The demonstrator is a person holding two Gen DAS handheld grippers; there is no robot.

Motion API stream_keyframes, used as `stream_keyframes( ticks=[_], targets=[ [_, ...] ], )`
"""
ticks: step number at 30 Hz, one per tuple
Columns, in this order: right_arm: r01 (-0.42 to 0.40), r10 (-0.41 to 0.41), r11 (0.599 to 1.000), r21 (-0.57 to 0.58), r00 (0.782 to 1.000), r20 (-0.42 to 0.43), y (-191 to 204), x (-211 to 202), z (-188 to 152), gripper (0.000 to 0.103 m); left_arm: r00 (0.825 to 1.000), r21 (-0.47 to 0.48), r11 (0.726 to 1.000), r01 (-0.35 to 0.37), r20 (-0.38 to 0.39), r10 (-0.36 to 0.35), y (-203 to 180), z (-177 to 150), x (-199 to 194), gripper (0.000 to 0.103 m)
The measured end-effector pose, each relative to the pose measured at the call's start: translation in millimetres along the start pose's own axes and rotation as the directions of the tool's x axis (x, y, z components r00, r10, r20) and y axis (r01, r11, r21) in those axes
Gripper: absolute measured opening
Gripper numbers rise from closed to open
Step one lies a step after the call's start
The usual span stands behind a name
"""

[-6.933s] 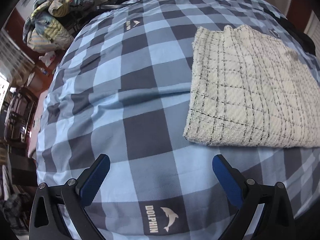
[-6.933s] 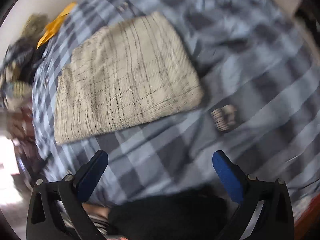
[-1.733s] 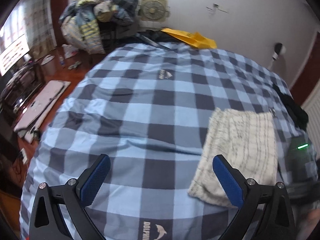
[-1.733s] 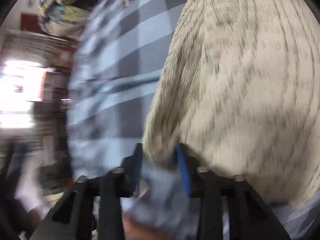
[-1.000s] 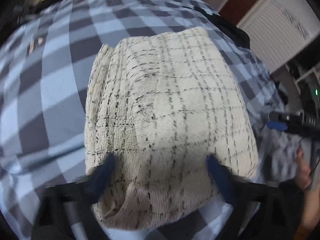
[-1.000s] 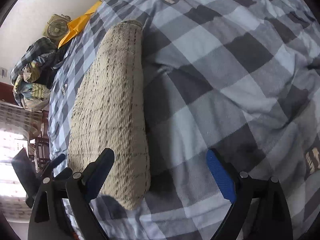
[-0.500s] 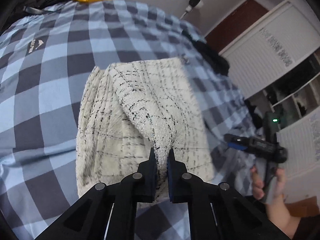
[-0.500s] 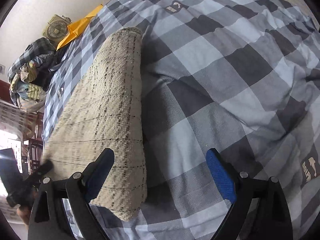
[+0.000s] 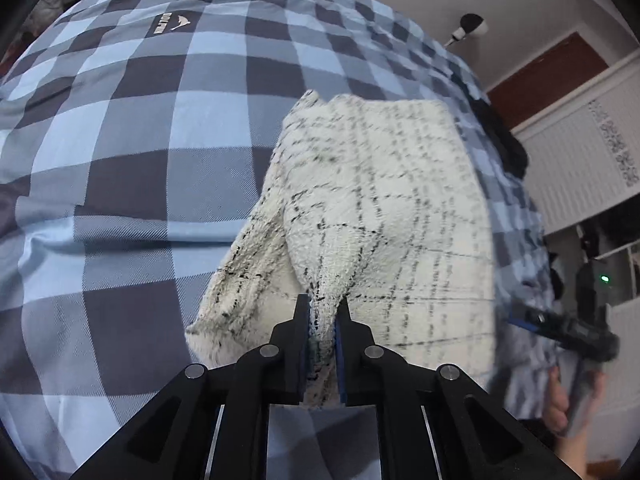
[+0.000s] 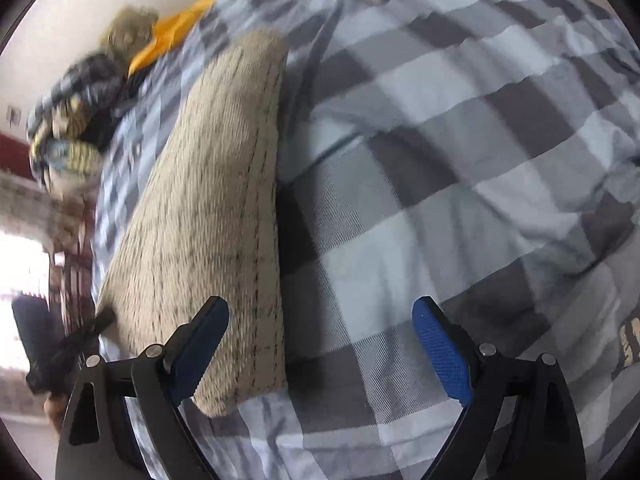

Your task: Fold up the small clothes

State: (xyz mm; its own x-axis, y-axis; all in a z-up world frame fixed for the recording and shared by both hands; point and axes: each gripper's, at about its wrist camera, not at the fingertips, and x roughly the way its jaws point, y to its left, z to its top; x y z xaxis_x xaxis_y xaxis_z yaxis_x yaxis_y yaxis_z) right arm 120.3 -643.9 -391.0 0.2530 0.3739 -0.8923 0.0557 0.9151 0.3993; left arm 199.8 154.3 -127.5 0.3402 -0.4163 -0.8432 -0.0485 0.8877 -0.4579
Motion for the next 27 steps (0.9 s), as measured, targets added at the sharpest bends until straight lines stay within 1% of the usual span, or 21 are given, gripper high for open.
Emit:
stream_keyframes(
  ticks=[1, 2, 3, 4, 6, 8, 9, 10, 12, 14, 15, 16, 17, 18, 19, 20, 21, 22, 24, 26, 27],
  targets=[
    [0.008, -0.009, 1.0, -0.024, 1.0, -0.029, 4, 7, -2, 0.092, 1.0, 0.007, 1.0, -0.021, -0.004, 0.021, -1, 0, 1, 0.021],
    [0.015, -0.017, 0.999, -0.041, 0.999, -0.044, 7, 11, -5, 0.092, 0.998, 0.023, 0.998, -0.06, 0.001, 0.06, -4, 0, -1, 0.05],
    [0.024, -0.028, 0.998, -0.061, 0.998, -0.053, 9, 12, -11, 0.092, 0.997, 0.031, 0.996, -0.079, 0.011, 0.079, -4, 1, -4, 0.094],
    [0.048, -0.053, 0.995, -0.09, 0.997, -0.054, 12, 9, -22, 0.092, 0.996, 0.039, 0.996, -0.079, 0.042, 0.078, -4, 1, -11, 0.103],
    [0.108, -0.118, 0.98, -0.169, 0.992, -0.049, 21, 4, -43, 0.092, 0.995, 0.058, 0.996, -0.066, 0.082, 0.061, -5, 1, -25, 0.103],
    [0.171, -0.184, 0.941, -0.294, 0.983, -0.02, 42, 6, -62, 0.092, 0.991, 0.057, 0.995, -0.086, 0.109, 0.079, -6, 1, -39, 0.103],
    [0.189, -0.203, 0.926, -0.327, 0.979, -0.009, 50, 9, -65, 0.092, 0.985, 0.052, 0.99, -0.13, 0.118, 0.123, -8, 1, -45, 0.103],
    [0.218, -0.234, 0.896, -0.387, 0.972, 0.006, 65, 16, -70, 0.092, 0.982, 0.049, 0.987, -0.152, 0.12, 0.145, -9, 0, -49, 0.103],
    [0.248, -0.265, 0.857, -0.451, 0.964, 0.026, 80, 26, -75, 0.092, 0.977, 0.053, 0.981, -0.186, 0.118, 0.179, -13, -6, -56, 0.103],
    [0.315, -0.305, 0.799, -0.513, 0.946, 0.106, 98, 34, -84, 0.092, 0.977, 0.081, 0.978, -0.194, 0.108, 0.185, -21, -15, -58, 0.103],
    [0.337, -0.314, 0.78, -0.527, 0.94, 0.136, 103, 36, -85, 0.092, 0.977, 0.105, 0.975, -0.195, 0.107, 0.184, -24, -20, -57, 0.103],
    [0.376, -0.331, 0.749, -0.545, 0.925, 0.184, 110, 39, -87, 0.092, 0.977, 0.134, 0.971, -0.197, 0.106, 0.184, -27, -23, -52, 0.103],
    [0.433, -0.362, 0.709, -0.557, 0.901, 0.239, 116, 44, -89, 0.091, 0.976, 0.153, 0.967, -0.206, 0.104, 0.191, -27, -25, -49, 0.103],
    [0.463, -0.379, 0.687, -0.56, 0.886, 0.268, 120, 48, -89, 0.09, 0.974, 0.173, 0.961, -0.217, 0.1, 0.202, -29, -27, -42, 0.101],
    [0.473, -0.381, 0.678, -0.563, 0.881, 0.281, 122, 51, -90, 0.084, 0.977, 0.179, 0.962, -0.209, 0.091, 0.195, -28, -27, -33, 0.101],
    [0.454, -0.364, 0.685, -0.571, 0.891, 0.271, 122, 52, -91, 0.058, 0.98, 0.168, 0.967, -0.193, 0.084, 0.182, -27, -24, -26, 0.099],
    [0.407, -0.335, 0.702, -0.584, 0.913, 0.233, 121, 54, -91, 0.031, 0.982, 0.153, 0.971, -0.185, 0.077, 0.175, -25, -23, -22, 0.096],
    [0.363, -0.308, 0.723, -0.588, 0.931, 0.195, 118, 54, -90, 0.029, 0.983, 0.113, 0.978, -0.176, 0.062, 0.17, -19, -19, -17, 0.094],
    [0.363, -0.303, 0.744, -0.561, 0.932, 0.201, 111, 49, -88, 0.021, 0.988, 0.032, 0.988, -0.154, 0.037, 0.153, -8, -15, -15, 0.081],
    [0.331, -0.293, 0.79, -0.516, 0.943, 0.156, 98, 39, -86, 0.013, 0.997, -0.028, 0.997, -0.076, 0.006, 0.076, 0, -15, -13, 0.071],
    [0.311, -0.284, 0.81, -0.498, 0.95, 0.131, 96, 39, -84, 0.009, 0.998, -0.029, 0.997, -0.068, -0.003, 0.068, -1, -17, -12, 0.068]
  ],
)
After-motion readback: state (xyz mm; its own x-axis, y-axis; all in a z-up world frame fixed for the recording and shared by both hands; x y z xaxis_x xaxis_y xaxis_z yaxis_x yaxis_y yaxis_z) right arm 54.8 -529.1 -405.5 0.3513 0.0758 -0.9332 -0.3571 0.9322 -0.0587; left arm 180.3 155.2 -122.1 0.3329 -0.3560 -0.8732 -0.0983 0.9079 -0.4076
